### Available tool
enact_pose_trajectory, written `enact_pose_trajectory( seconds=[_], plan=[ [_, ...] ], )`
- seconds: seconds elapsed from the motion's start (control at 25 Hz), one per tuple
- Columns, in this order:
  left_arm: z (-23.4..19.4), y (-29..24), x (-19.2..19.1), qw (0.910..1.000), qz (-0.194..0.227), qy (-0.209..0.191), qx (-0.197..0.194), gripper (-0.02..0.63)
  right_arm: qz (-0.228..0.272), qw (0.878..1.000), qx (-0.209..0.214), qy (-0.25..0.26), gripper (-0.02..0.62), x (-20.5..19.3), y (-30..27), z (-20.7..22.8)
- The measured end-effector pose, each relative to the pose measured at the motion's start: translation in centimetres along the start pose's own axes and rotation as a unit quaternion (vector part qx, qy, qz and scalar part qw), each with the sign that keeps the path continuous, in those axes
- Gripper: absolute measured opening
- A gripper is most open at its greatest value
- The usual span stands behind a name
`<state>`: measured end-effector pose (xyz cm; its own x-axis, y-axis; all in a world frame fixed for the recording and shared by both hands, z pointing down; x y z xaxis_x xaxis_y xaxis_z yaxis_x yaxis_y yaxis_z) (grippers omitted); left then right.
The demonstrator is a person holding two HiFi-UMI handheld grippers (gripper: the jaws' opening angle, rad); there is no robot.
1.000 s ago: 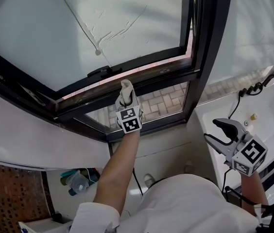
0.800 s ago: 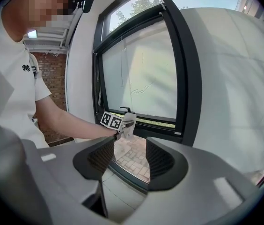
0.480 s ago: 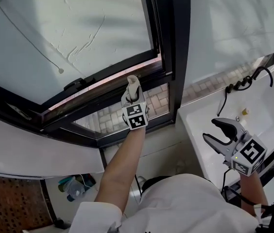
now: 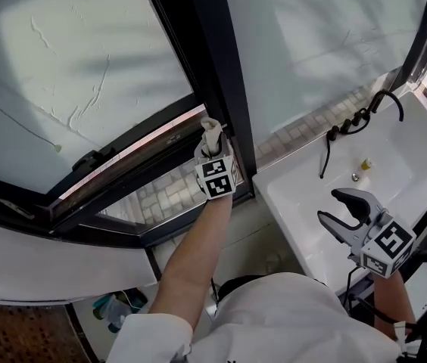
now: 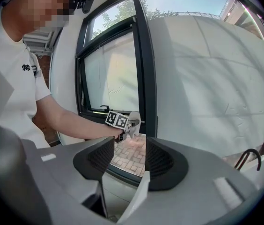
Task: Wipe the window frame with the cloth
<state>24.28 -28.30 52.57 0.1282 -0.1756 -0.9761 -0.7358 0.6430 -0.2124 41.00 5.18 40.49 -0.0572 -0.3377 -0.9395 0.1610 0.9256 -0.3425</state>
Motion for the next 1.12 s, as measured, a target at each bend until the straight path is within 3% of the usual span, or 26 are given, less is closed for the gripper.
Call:
enact_pose_trajectory(
  seconds=[0.24,0.48,1.12],
  plan=[
    [1.2,-0.7,0.2,0.9986,0.003,0.052,0.011,0.103,0.004,1.0,-0.001,-0.011,0.212,-0.9,0.4,1.2],
    [2.5,-0.7,2.7,0.9995,0.004,0.023,-0.02,0.103,0.024,1.0,0.01,-0.011,0.212,-0.6,-0.2,1.5],
    [3.3,2.6,22.3,0.9885,0.11,-0.059,-0.086,0.103,0.059,0.998,0.033,-0.013,0.21,0.1,-2.1,1.8]
  ],
)
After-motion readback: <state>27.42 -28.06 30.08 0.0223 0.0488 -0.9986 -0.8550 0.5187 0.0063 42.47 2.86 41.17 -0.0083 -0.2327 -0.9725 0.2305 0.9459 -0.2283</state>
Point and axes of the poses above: the fingertips, and each gripper's own axes: y backward along the fingers, z to its right, x out of its top, the point moved 9 cm from there along y, backward along the fingers, and after that the axes turned 10 degrees about -x, right-handed, at the moved point
